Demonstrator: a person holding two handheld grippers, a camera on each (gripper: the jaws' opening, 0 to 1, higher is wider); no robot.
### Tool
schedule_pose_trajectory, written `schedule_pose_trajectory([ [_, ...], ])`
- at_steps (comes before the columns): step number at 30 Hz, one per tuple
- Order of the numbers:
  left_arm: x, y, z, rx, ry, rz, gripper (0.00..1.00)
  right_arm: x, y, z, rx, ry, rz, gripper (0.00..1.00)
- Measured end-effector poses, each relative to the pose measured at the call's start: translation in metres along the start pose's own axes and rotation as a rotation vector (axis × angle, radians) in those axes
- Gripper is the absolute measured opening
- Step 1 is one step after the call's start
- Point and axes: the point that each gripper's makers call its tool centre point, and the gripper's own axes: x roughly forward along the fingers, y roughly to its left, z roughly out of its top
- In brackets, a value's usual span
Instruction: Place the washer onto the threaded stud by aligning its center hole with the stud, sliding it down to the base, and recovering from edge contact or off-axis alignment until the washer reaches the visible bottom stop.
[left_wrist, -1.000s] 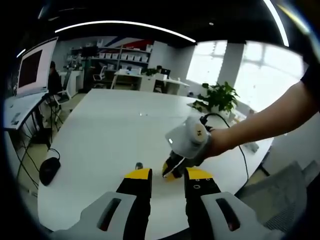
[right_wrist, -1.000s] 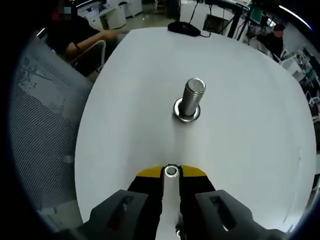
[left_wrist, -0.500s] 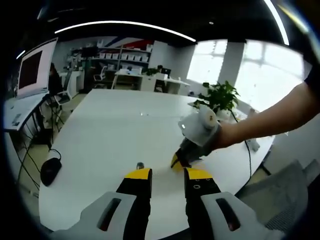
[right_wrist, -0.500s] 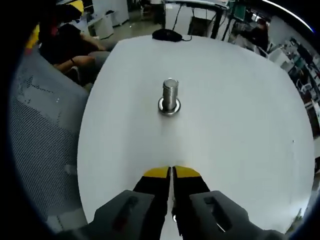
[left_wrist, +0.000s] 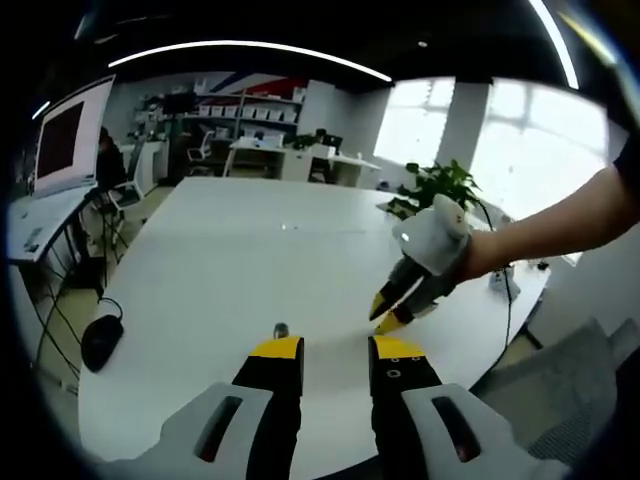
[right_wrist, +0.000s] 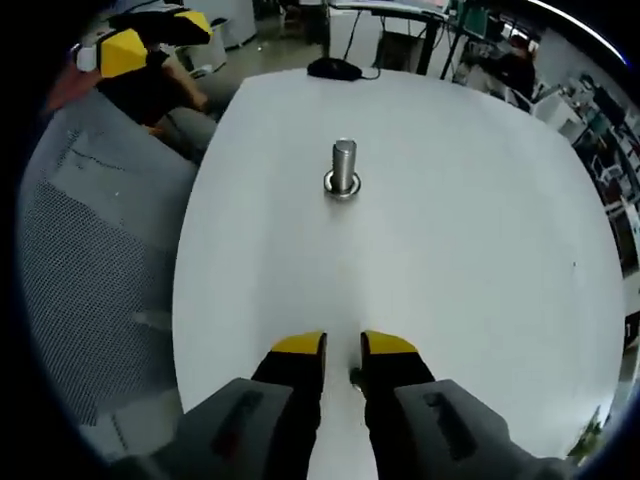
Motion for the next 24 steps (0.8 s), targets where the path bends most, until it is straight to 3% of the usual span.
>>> schedule_pose_trajectory([
  [9, -0.001, 0.001, 0.000, 0.004, 0.001, 0.005, 0.24, 0.010, 0.019, -0.024, 0.014, 0.040, 0.032, 0.18],
  [24, 0.000, 0.000, -0.001, 0.006, 0.007, 0.001, 0.24, 0.029, 0.019, -0.037, -0.015, 0.098, 0.031, 0.19],
])
